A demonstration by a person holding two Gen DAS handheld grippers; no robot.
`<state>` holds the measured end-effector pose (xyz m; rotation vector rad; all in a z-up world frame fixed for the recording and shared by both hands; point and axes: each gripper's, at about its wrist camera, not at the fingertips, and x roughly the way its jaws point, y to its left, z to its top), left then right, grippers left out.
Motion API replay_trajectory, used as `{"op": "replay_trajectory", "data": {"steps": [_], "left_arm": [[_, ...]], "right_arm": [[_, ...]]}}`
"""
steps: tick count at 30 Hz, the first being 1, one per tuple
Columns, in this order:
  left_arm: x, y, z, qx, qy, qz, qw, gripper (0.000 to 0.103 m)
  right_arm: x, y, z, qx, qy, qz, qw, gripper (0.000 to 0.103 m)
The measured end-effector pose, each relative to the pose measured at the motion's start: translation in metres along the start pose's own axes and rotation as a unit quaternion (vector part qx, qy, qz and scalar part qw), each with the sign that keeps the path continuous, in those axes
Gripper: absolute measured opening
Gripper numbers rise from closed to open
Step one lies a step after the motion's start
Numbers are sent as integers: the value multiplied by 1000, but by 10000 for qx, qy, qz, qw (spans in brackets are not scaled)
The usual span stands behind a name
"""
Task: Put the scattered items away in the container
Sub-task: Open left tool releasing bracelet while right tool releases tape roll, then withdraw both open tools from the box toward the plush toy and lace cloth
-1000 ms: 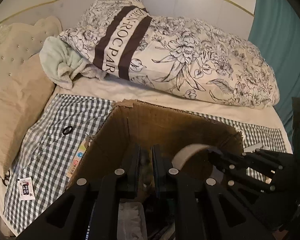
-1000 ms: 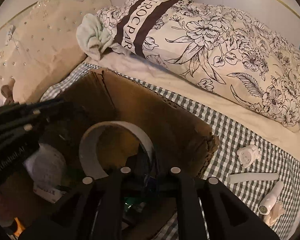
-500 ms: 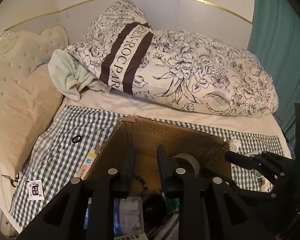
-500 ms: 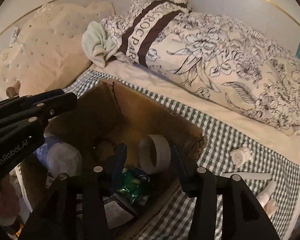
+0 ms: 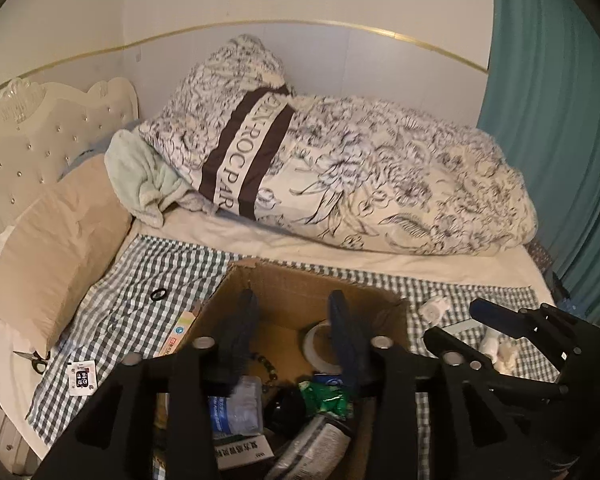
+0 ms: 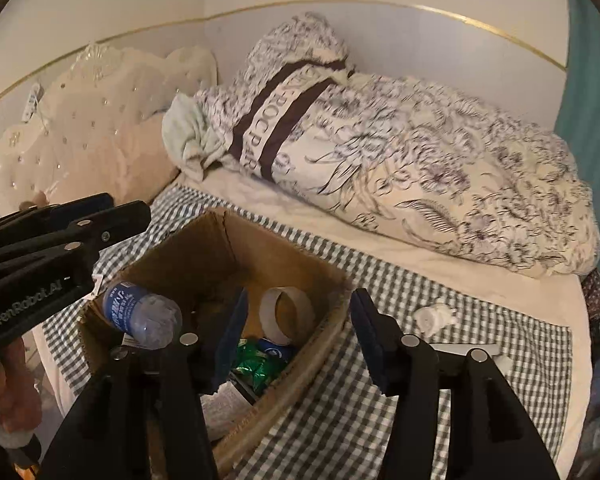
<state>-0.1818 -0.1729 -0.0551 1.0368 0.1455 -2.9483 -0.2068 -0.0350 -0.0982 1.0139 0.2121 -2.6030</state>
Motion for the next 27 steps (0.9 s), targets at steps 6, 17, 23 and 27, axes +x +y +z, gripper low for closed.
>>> {"op": "replay_trajectory", "data": {"steps": [6, 17, 23, 27], "left_arm": [[-39, -18, 3, -27, -330, -134, 9994, 71], [-97, -63, -6, -2, -896, -261, 9956, 103], [-105, -81, -10, -84, -939, -415, 9947, 103], [-106, -92, -11, -15, -946, -460, 9945, 103]], "right_arm": [[-49, -21, -6, 156, -360, -160, 9991, 72], [-124, -61, -31, 224, -889, -901, 9917, 103], [-151, -89, -48, 338, -1007, -1132, 9879, 103], [-168, -108, -56, 539, -1143, -1273, 9838, 103]]}}
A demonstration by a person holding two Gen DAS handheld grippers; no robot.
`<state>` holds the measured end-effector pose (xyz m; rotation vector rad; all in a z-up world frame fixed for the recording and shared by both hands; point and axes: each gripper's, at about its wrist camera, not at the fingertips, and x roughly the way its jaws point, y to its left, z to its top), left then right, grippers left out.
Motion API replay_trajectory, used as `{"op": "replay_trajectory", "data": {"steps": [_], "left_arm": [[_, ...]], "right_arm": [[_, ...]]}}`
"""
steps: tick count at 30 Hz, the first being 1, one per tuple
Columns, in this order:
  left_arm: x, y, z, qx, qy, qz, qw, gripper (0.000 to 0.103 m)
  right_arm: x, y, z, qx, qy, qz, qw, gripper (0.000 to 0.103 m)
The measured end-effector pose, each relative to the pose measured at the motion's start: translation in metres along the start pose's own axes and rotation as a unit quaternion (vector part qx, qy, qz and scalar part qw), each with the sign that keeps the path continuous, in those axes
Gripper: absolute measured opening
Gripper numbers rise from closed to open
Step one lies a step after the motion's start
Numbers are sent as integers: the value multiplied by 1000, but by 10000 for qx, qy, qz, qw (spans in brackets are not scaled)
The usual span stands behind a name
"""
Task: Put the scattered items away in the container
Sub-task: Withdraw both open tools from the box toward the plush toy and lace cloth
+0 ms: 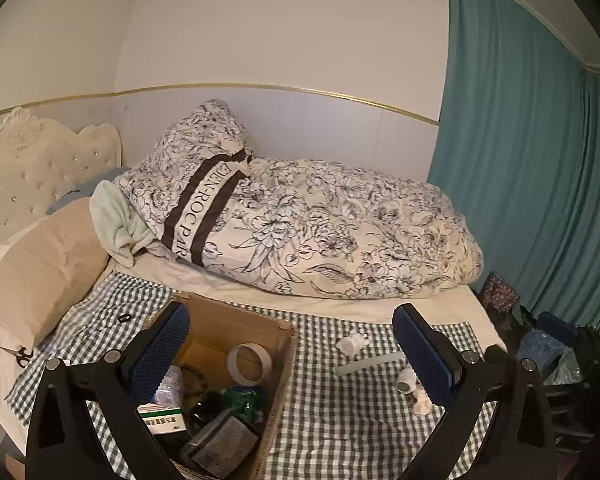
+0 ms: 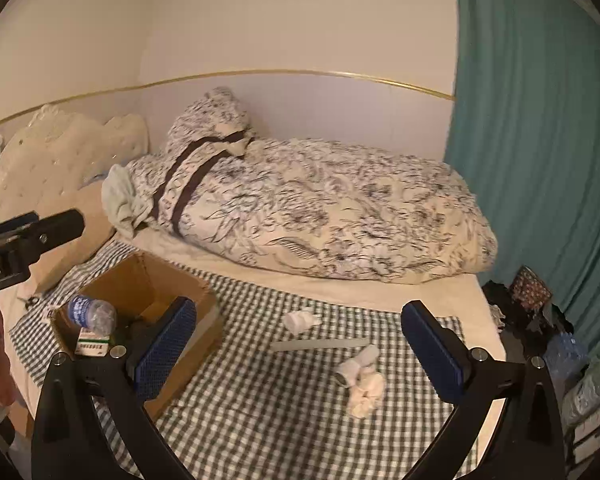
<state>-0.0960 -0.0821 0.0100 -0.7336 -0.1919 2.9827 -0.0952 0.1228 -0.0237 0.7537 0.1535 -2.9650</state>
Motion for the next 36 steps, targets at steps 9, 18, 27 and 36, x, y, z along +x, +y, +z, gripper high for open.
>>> {"op": "replay_trajectory", "data": {"steps": [9, 18, 27, 36], "left_arm": [[4, -27, -5, 116, 46, -52, 9999, 103], [34, -62, -25, 365, 348, -157, 9986, 103], [79, -87, -44, 585, 681, -156, 9958, 103], [142, -100, -71, 678, 1133, -126, 9912, 103]], "right_arm": [[-14, -49, -10, 299, -32, -236, 9993, 103], [-4, -84, -35, 460, 243, -342, 9981, 103], [34, -122, -57, 676, 670, -547, 9940, 103], [89, -146, -96, 843, 1221, -495, 9877, 103]]}}
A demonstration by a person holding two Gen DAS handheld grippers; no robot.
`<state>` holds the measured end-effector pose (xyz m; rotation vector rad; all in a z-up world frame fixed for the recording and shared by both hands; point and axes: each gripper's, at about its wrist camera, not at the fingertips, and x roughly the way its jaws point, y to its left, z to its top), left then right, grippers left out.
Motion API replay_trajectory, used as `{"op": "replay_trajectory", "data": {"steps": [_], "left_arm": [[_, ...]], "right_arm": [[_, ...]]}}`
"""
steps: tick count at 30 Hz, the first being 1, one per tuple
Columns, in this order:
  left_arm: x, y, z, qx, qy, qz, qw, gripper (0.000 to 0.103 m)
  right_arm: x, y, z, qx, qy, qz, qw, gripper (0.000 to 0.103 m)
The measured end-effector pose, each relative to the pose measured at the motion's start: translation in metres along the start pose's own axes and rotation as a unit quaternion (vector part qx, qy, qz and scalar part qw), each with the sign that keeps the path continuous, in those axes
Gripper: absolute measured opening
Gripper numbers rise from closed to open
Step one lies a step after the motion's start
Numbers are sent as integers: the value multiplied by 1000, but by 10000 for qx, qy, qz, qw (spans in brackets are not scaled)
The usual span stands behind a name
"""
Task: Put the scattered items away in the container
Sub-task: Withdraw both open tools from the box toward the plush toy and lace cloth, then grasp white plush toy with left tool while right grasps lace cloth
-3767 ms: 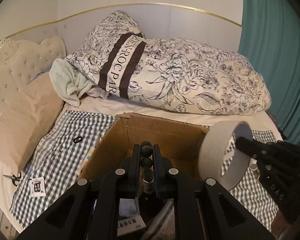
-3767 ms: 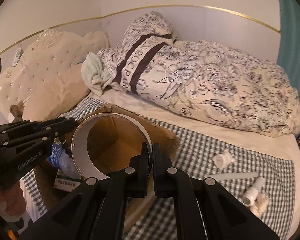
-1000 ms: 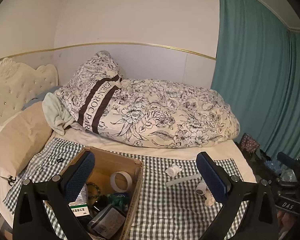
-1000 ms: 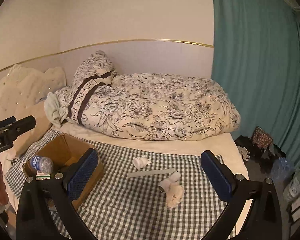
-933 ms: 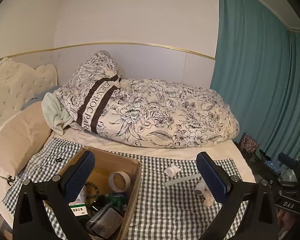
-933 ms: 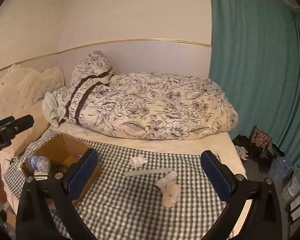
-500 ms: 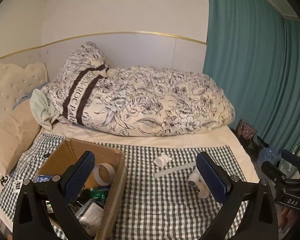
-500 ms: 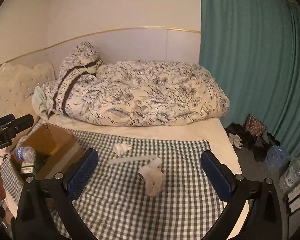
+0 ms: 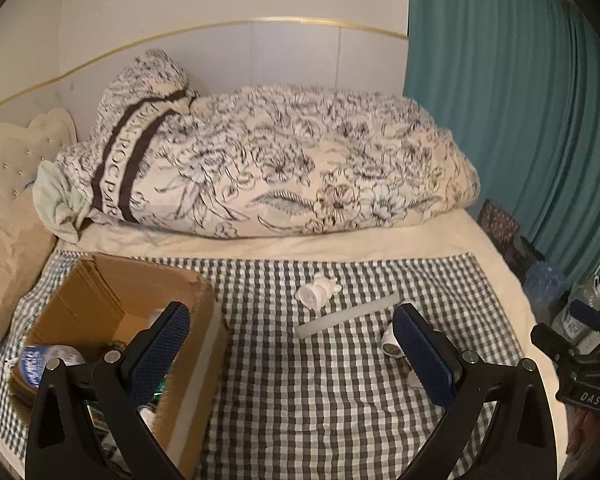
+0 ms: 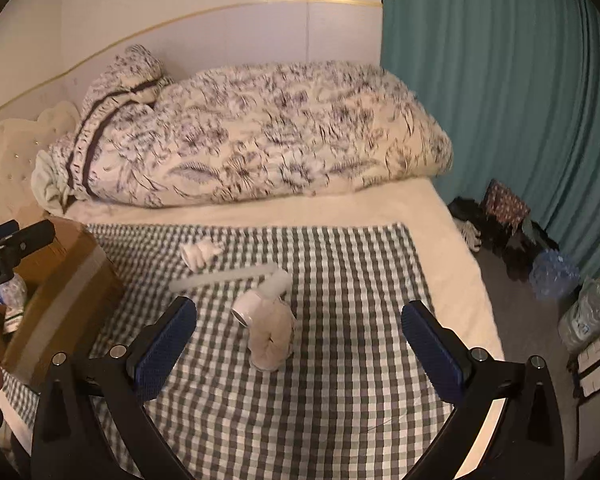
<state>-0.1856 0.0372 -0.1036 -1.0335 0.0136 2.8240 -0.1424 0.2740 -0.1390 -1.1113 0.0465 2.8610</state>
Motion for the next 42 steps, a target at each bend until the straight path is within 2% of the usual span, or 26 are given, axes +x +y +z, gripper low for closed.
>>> {"op": "replay_trajectory", "data": {"steps": [13, 20, 28, 37, 39, 40, 42], "left_arm": [[122, -18, -14, -132, 666, 23, 9977, 103], [180, -25, -17, -23, 817, 85, 9966, 103], [245, -27, -20, 100, 1085, 184, 9939, 103], [295, -33, -21, 182, 1287, 58, 9915, 103], [305, -32, -22, 189, 1421, 71, 9896, 91], [310, -32, -23, 177, 1538, 73, 9879, 77], [311, -31, -25, 127, 1518, -64, 9883, 68]], "right_arm": [[103, 5, -35, -64, 789, 487, 9957, 103], [146, 5, -45, -45, 1062, 601, 9925, 103], [179, 4, -57, -44, 1228, 674, 9901, 102], [201, 15, -62, -310, 1263, 654, 9893, 95], [202, 17, -60, -432, 1265, 608, 9892, 86], [202, 18, -60, -481, 1270, 587, 9890, 83], [203, 19, -60, -543, 1263, 539, 9890, 72]]}}
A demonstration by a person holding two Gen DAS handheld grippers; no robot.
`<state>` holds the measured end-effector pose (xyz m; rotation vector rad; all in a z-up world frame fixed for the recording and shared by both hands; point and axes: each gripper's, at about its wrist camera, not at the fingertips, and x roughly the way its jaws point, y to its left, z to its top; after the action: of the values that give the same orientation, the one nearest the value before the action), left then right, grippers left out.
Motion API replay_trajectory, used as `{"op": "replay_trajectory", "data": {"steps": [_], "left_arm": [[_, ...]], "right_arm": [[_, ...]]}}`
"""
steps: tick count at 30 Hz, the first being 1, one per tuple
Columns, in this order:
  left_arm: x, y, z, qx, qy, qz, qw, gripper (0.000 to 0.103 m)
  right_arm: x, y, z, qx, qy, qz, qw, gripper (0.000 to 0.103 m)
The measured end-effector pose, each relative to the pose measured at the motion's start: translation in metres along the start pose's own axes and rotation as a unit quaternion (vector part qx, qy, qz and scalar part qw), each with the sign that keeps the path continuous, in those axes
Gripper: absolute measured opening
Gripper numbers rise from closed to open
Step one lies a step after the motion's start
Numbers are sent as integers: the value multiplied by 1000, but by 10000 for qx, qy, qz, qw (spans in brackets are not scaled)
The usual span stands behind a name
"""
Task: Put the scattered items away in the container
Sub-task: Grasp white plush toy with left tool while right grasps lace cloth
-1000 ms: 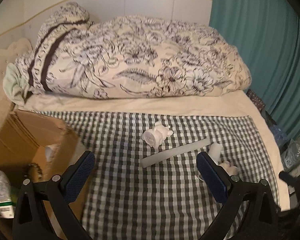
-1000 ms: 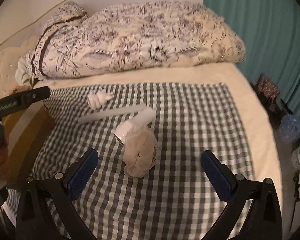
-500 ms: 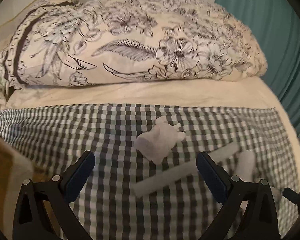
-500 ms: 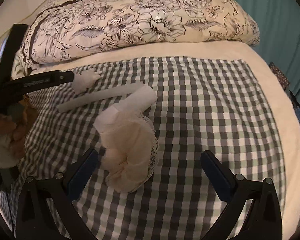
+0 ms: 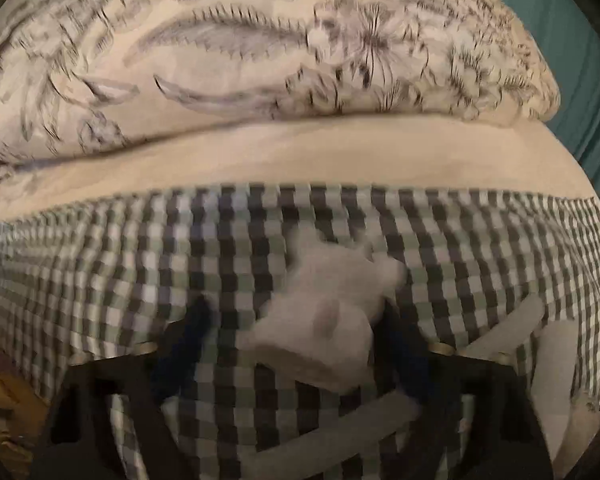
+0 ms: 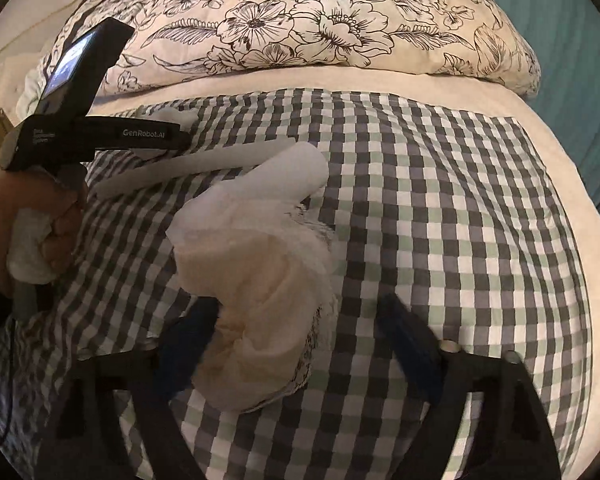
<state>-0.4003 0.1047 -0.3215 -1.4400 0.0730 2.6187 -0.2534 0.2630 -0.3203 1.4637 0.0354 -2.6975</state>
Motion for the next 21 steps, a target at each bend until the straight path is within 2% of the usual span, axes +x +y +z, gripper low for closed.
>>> {"op": "replay_trajectory", "data": {"steps": [1, 7, 9, 12, 21], "left_arm": [[-1, -1, 0, 20, -21, -34, 10000, 58], [-14, 1, -6, 70, -11, -13, 10000, 57], [-23, 1, -11, 88, -48, 3, 9999, 57], [-37, -1, -15, 138, -109, -7, 9998, 57], [-91, 0, -34, 138, -329, -189, 9992, 57]], "right_arm": [[0, 0, 0, -2, -8, -13, 10000, 70], [-4, 5, -2, -35, 11, 57, 10000, 45], [-6, 5, -3, -8, 50, 104, 9999, 31], [-11, 6, -6, 94, 96, 192, 9997, 20], [-35, 6, -30, 472, 140, 227, 9985, 15]]}}
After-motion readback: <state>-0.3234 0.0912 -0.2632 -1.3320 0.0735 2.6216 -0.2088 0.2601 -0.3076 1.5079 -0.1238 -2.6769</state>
